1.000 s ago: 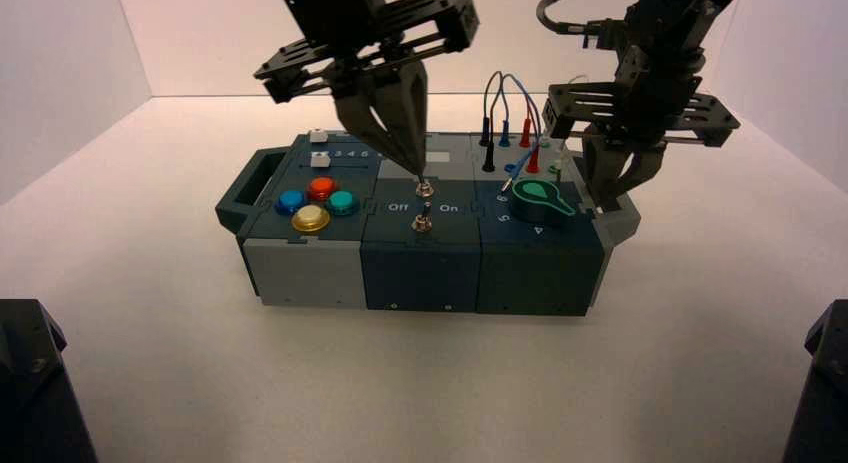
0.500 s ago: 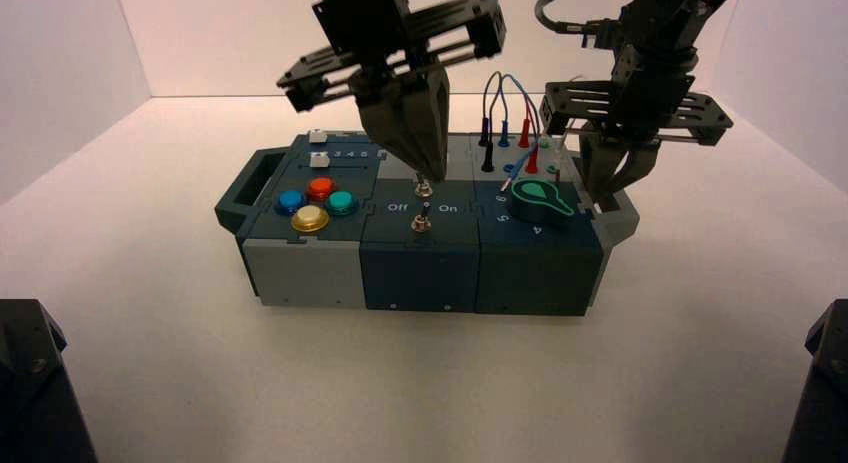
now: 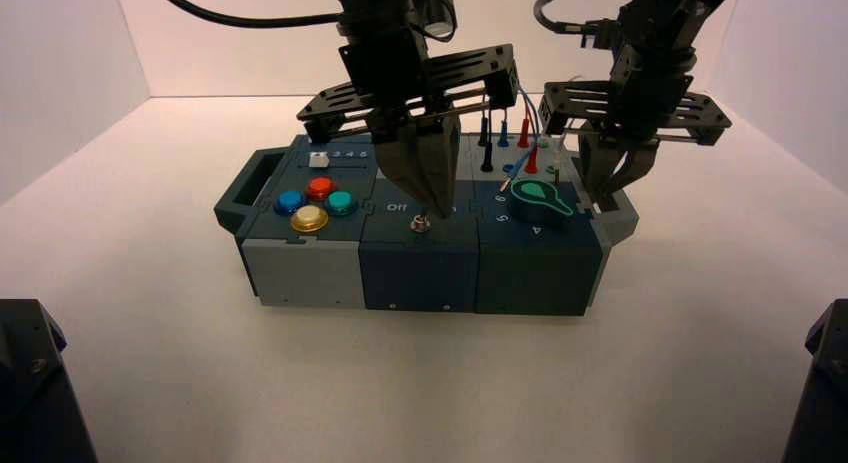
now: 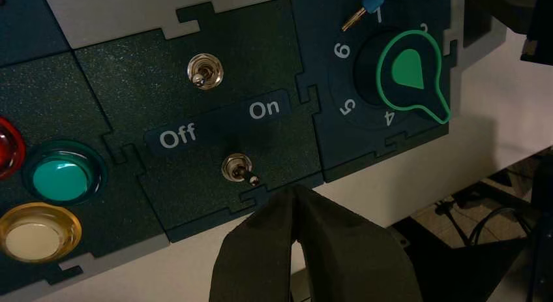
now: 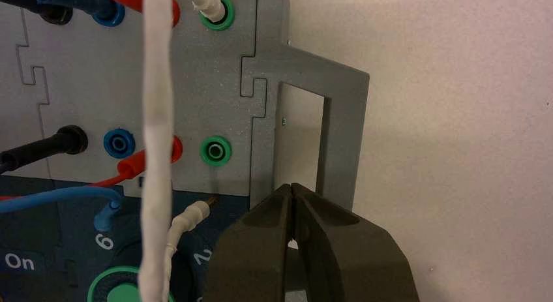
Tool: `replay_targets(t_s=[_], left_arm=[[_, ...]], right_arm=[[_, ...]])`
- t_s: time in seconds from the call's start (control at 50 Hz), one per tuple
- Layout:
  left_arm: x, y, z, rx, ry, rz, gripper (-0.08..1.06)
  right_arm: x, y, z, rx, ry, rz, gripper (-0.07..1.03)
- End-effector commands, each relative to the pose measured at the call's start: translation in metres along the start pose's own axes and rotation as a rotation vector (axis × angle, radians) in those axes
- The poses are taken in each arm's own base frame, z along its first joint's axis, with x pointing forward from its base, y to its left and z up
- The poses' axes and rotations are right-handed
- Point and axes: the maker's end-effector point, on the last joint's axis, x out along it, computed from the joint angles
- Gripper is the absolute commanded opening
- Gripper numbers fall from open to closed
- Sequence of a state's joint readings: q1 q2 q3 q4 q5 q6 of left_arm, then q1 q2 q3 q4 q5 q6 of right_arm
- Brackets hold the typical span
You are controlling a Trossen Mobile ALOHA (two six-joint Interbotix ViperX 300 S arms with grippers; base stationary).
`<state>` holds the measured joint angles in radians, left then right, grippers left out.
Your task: Flip the bottom switch off with the left gripper.
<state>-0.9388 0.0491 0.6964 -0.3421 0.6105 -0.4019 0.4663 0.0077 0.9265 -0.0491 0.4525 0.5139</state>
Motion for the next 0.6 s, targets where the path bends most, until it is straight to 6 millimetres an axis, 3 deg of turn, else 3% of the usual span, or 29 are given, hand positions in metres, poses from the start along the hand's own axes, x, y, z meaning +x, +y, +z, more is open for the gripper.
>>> replay_targets(t_s=[0.02,0.6], left_arm=[[-0.006,-0.01,0.009,0.004,-0.031,-0.022,-0.03],[-0.004,0.007,0.02,-0.014,-0.042,0.005,-0.03]], right_arm=[[0.009,0.0,-0.006,-0.019,0.026,-0.01,-0.02],[0.01,0.001,-0.006,-0.021,0.026,-0.01,-0.02]])
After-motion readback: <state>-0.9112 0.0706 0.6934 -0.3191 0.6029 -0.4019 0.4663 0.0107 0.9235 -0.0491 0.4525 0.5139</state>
